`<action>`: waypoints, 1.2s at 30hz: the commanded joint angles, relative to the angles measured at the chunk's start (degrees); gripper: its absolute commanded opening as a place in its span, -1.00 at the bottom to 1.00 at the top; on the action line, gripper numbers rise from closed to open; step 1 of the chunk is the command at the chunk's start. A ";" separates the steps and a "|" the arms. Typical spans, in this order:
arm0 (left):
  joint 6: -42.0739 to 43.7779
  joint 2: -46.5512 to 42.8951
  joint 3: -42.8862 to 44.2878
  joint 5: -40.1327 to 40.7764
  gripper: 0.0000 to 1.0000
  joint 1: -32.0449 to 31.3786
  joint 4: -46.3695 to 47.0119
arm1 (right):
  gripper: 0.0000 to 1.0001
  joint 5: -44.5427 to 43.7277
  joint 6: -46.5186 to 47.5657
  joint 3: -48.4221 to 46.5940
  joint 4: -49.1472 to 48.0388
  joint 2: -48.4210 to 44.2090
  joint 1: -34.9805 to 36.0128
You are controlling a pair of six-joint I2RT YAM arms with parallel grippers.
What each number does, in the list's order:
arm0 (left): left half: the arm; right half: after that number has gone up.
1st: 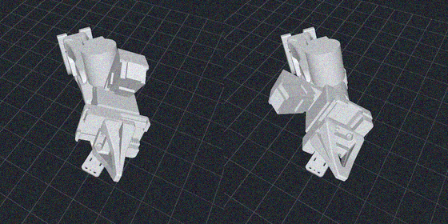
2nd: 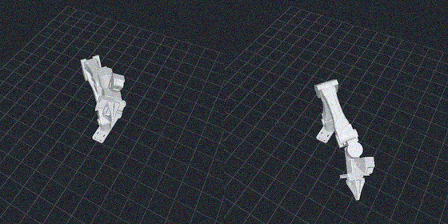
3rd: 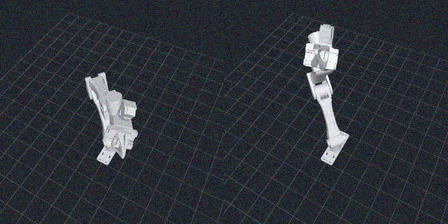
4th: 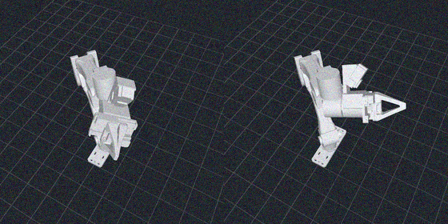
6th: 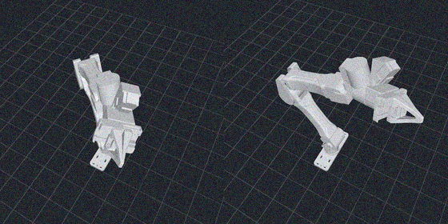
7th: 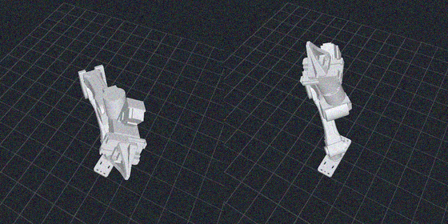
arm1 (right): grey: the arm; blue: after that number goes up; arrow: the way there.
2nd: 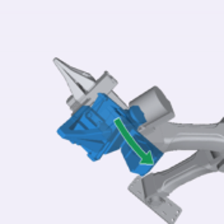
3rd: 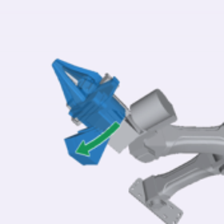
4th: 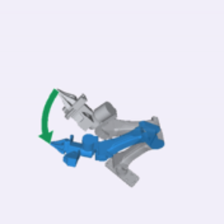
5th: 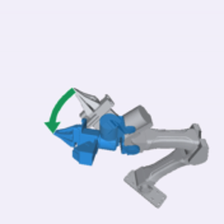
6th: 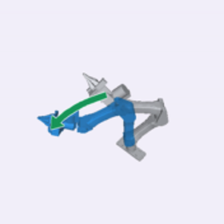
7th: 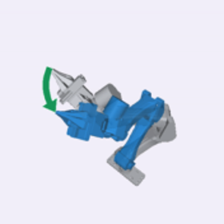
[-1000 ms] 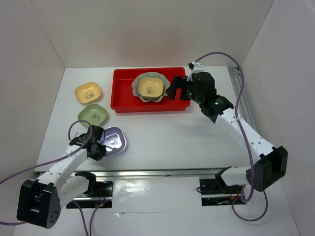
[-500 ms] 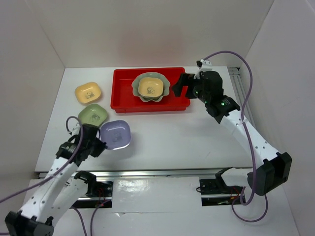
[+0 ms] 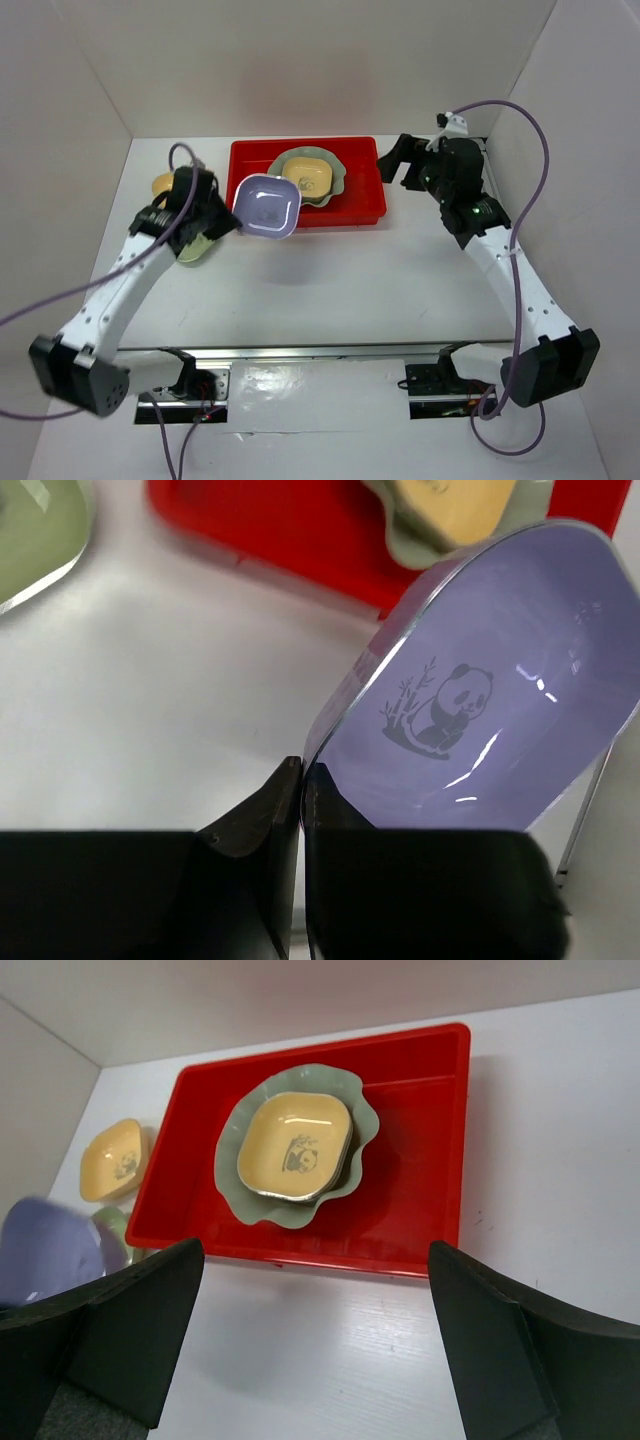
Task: Place the plates into the plastic bin on the countertop
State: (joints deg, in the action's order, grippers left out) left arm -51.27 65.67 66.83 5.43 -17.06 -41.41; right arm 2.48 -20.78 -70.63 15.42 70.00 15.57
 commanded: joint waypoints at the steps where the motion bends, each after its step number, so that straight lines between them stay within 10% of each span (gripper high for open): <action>1: 5.91 10.50 11.28 -0.77 -1.00 -0.08 10.73 | 1.00 0.69 -0.58 -0.39 -3.74 -4.08 -0.90; 15: 13.38 51.47 50.04 0.98 -1.00 -0.61 12.15 | 1.00 -2.48 0.47 1.90 -1.45 -14.01 -2.04; 30: 3.54 63.62 55.08 -4.19 -0.79 1.06 8.10 | 1.00 -3.62 1.00 2.43 -0.83 -16.30 -1.51; 36: 2.49 62.22 53.67 -3.67 -0.22 -0.08 8.62 | 1.00 -3.62 1.00 2.43 -0.83 -16.30 -1.51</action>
State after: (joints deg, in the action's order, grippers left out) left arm -47.09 129.36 120.64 2.70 -16.32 -34.39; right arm -0.69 -20.67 -67.55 15.90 54.46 13.85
